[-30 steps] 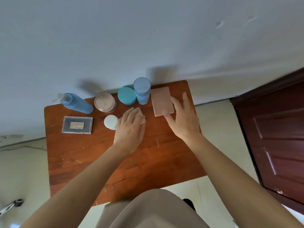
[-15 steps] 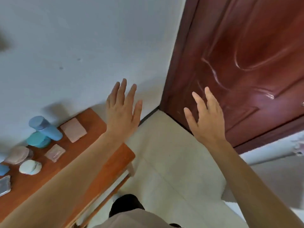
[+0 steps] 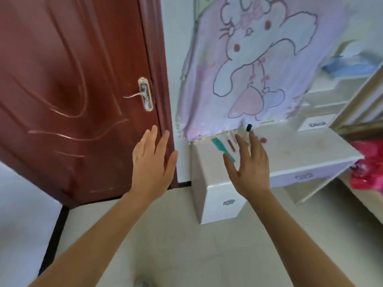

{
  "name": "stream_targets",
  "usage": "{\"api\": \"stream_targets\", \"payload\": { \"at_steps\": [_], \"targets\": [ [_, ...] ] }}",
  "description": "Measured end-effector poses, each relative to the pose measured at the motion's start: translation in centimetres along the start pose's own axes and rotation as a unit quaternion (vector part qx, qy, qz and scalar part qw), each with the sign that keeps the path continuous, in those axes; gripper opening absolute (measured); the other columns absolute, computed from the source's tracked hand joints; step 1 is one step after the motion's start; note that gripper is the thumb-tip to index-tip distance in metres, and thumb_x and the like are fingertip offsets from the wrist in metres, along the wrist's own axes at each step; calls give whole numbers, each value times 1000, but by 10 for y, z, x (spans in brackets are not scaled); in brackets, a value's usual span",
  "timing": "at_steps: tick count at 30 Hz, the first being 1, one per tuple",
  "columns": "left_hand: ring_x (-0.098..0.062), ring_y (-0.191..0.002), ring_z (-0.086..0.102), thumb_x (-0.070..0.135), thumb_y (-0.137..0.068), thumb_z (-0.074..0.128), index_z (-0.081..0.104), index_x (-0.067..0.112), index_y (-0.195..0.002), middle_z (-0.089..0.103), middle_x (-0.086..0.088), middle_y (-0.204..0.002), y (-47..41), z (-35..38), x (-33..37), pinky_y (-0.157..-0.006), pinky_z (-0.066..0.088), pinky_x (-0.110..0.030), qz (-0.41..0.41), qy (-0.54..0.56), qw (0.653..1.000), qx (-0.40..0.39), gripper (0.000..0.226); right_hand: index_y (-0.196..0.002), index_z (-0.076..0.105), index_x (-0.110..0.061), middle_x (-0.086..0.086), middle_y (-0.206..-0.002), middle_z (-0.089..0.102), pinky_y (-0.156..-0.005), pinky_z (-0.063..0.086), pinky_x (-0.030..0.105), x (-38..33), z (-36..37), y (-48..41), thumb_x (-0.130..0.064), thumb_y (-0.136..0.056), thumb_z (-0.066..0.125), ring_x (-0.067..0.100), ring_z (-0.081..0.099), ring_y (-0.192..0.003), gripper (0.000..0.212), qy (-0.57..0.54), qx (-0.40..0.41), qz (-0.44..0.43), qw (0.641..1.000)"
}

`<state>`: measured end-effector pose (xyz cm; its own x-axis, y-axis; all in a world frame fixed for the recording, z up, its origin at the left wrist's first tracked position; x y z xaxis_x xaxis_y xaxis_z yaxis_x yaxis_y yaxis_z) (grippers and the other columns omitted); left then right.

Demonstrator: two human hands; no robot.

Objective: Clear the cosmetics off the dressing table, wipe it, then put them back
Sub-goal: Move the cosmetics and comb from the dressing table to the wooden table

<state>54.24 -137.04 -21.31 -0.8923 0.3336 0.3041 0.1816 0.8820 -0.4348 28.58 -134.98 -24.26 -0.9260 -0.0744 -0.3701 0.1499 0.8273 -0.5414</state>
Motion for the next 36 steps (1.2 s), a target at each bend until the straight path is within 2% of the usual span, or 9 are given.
{"api": "stream_targets", "payload": {
  "at_steps": [6,9,13,17,20,25,31,34,36],
  "targets": [
    [-35,-145,26,47,-99,35,39,15,-149,28,-16,-158,-70,101,57,-113,28,-51,76,3,995,-68,59,-149,40,-19,17,-157,32,-110,37,53,118,7,-16,-44,-96,57,38,34,-142,61,43,9,91,995],
    [-36,-147,22,48,-99,31,35,14,-151,24,-16,-160,-106,161,72,-114,27,-54,74,22,991,-108,62,-149,38,-22,17,-157,31,-111,36,52,167,25,-35,-46,-94,59,38,34,-142,64,69,-21,142,987],
    [-32,-150,9,48,-102,27,23,17,-155,12,-10,-164,-175,245,92,-119,15,-50,80,56,981,-165,62,-151,32,-26,15,-161,24,-115,30,50,231,45,-88,-49,-95,54,35,27,-146,64,104,-76,196,972],
    [-28,-151,8,45,-102,33,21,19,-155,10,-8,-164,-232,308,127,-120,13,-45,95,76,972,-201,60,-153,27,-27,12,-163,17,-116,29,49,290,50,-131,-50,-96,52,32,22,-148,66,146,-111,215,959],
    [-25,-151,8,47,-102,30,17,22,-155,9,-5,-164,-268,353,155,-121,14,-43,113,70,961,-242,61,-151,30,-26,13,-162,18,-113,34,52,331,53,-149,-48,-96,53,34,25,-146,64,156,-124,252,947],
    [-25,-150,15,50,-101,32,17,24,-155,16,-4,-163,-299,418,178,-120,20,-45,126,59,946,-292,62,-152,28,-28,10,-163,16,-113,35,49,394,82,-163,-48,-96,52,30,24,-146,64,140,-156,322,923],
    [-25,-148,20,50,-99,40,19,24,-153,23,-2,-161,-307,498,175,-118,21,-45,93,35,927,-362,63,-153,26,-27,12,-162,16,-111,35,48,450,165,-194,-46,-96,54,31,22,-146,66,96,-242,305,916],
    [-25,-148,21,46,-99,42,20,21,-153,22,-4,-161,-312,525,169,-119,23,-46,40,32,921,-387,64,-153,26,-27,12,-162,16,-111,35,48,465,214,-208,-46,-96,54,32,21,-147,66,66,-311,260,912],
    [-26,-145,27,43,-98,46,24,18,-152,28,-6,-159,-319,536,168,-117,29,-47,-10,37,919,-392,64,-153,26,-26,12,-162,17,-111,33,45,472,243,-218,-47,-96,52,32,23,-146,66,58,-363,212,906]
  ]
}}
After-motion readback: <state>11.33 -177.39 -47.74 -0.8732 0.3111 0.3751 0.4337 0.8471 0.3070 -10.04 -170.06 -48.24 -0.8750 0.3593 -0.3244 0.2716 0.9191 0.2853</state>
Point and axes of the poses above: each hand's wrist, its own y-axis away from the middle knuckle, its own z-axis out of the palm, x = y × z, the point moved 6 cm from there along -y, towards the middle knuckle
